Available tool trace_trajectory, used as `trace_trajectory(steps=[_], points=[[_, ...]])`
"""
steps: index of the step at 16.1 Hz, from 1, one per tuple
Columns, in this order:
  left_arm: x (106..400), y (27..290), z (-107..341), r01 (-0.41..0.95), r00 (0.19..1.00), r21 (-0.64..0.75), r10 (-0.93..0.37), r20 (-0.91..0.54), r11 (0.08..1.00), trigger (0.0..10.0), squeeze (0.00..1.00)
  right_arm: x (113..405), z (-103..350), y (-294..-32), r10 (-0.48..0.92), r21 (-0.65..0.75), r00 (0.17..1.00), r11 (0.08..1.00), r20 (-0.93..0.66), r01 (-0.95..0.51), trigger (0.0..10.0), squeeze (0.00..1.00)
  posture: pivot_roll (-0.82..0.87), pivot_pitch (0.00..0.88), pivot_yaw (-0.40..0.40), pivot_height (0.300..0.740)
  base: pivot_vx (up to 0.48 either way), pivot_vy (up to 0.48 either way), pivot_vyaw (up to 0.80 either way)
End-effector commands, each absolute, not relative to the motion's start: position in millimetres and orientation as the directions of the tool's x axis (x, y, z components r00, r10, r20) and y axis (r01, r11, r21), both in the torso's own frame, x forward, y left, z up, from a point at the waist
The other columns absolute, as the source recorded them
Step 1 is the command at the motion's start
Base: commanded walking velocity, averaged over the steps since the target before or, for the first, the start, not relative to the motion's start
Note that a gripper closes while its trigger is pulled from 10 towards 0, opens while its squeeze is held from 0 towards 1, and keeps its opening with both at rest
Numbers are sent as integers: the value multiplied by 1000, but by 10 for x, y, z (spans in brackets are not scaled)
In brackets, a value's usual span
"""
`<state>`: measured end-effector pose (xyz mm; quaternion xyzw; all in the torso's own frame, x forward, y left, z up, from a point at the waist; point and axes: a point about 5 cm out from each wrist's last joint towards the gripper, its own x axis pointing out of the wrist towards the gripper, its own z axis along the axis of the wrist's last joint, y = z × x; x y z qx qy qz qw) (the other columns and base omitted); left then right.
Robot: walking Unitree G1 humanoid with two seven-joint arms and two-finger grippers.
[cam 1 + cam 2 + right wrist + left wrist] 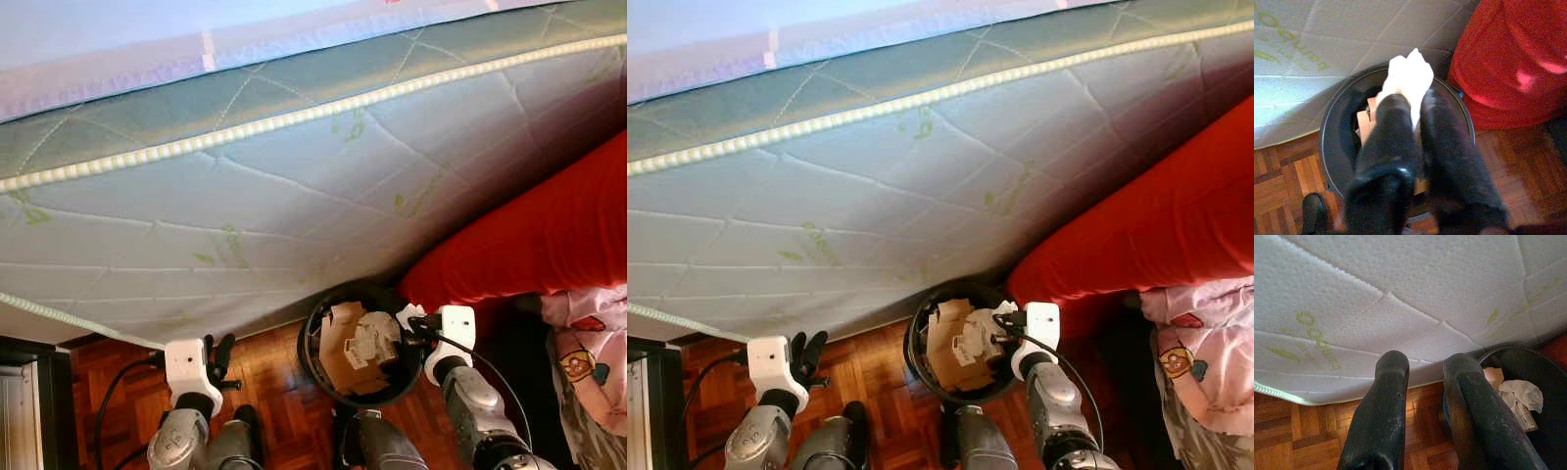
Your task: Clean up the room
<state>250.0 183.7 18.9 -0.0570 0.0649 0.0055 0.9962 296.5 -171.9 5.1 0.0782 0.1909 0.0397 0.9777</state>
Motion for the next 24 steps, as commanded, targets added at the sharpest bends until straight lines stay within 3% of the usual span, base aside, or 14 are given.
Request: trace_trajectory(steps=[1, 10, 16, 20, 24], points=[[2395, 1852, 87, -31, 982, -118, 9, -187, 993, 10000, 0, 2802, -114, -1767, 100, 167, 895, 985, -435, -28, 10000, 1000, 128, 421, -77, 740, 0, 0, 0], [2376, 1849, 83, -32, 979, -118, 7, -205, 993, 10000, 0, 2556, -324, -1897, 122, 179, 833, 983, -540, -28, 10000, 1000, 123, 438, -83, 740, 0, 0, 0], [2372, 1851, 82, -38, 978, -116, 14, -207, 993, 10000, 0, 2485, -328, -2043, 157, 225, 839, 973, -520, -42, 10000, 1000, 125, 440, -88, 740, 0, 0, 0], [2368, 1845, 84, -40, 978, -115, 15, -208, 993, 10000, 0, 2391, -407, -1889, 280, 282, 798, 949, -534, -143, 10000, 1000, 125, 445, -90, 740, 0, 0, 0], [2357, 1845, 81, -46, 978, -113, 21, -208, 992, 10000, 0, 2464, -368, -1854, 229, 223, 819, 967, -526, -127, 10000, 1000, 128, 447, -95, 740, 0, 0, 0]])
